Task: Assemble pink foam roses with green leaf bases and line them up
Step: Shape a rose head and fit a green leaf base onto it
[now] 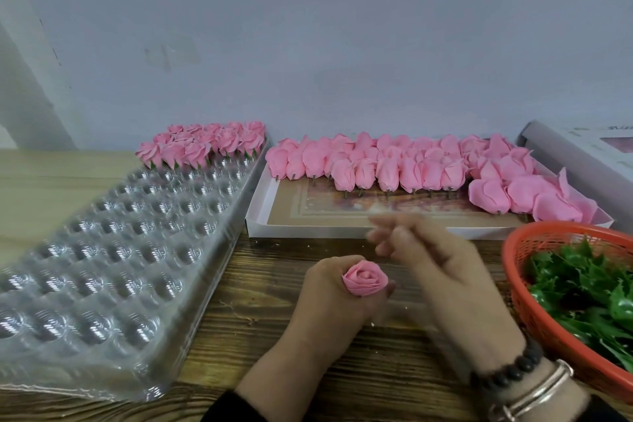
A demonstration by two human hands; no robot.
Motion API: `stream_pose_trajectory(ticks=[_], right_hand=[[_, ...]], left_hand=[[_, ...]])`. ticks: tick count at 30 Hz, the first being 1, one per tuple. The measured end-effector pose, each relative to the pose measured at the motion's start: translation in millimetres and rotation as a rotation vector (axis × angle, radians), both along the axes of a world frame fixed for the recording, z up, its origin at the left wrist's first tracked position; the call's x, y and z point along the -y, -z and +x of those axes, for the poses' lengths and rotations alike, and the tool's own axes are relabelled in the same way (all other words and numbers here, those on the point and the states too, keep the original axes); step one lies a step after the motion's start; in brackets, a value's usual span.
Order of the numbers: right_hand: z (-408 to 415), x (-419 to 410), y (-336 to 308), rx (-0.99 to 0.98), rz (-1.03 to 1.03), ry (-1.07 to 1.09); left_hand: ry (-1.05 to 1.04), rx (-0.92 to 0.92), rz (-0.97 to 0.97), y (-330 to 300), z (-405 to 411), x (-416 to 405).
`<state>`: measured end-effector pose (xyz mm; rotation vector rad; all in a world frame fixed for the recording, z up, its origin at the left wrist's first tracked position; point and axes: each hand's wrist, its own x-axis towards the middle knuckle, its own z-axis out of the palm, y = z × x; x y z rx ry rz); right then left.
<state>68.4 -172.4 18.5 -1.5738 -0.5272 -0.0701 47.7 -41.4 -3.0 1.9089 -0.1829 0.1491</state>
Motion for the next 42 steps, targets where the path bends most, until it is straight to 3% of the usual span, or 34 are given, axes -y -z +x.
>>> stream_pose_trajectory(ticks=[2, 6, 13, 22, 32, 42], right_hand=[[5.5, -2.9, -6.3, 0.027, 0.041, 0.098], [4.6, -25.7, -6.2, -0.076, 0.083, 0.088], [1.1, -41.0, 10.8, 0.091, -0.167, 0.128], [1.7, -39.2, 19.6, 0.105, -0.338, 0.086], [9.4, -24.3, 16.1, 0.011, -0.512, -0.101], [13.2, -16.0, 19.3, 0.0, -0.423, -0.173]], left_hand=[[-0.026, 0.029, 0.025, 2.2, 1.5, 0.4], [0.0, 0.052, -0.011, 4.2, 3.1, 1.0], [-0.014, 0.131, 0.093, 6.3, 4.5, 3.1], [0.096, 0.04, -0.251, 3.3, 0.5, 6.2], [0.032, 0.11, -0.231, 3.9, 0.7, 3.2], [0.008, 0.155, -0.171, 0.5, -0.3, 1.4]])
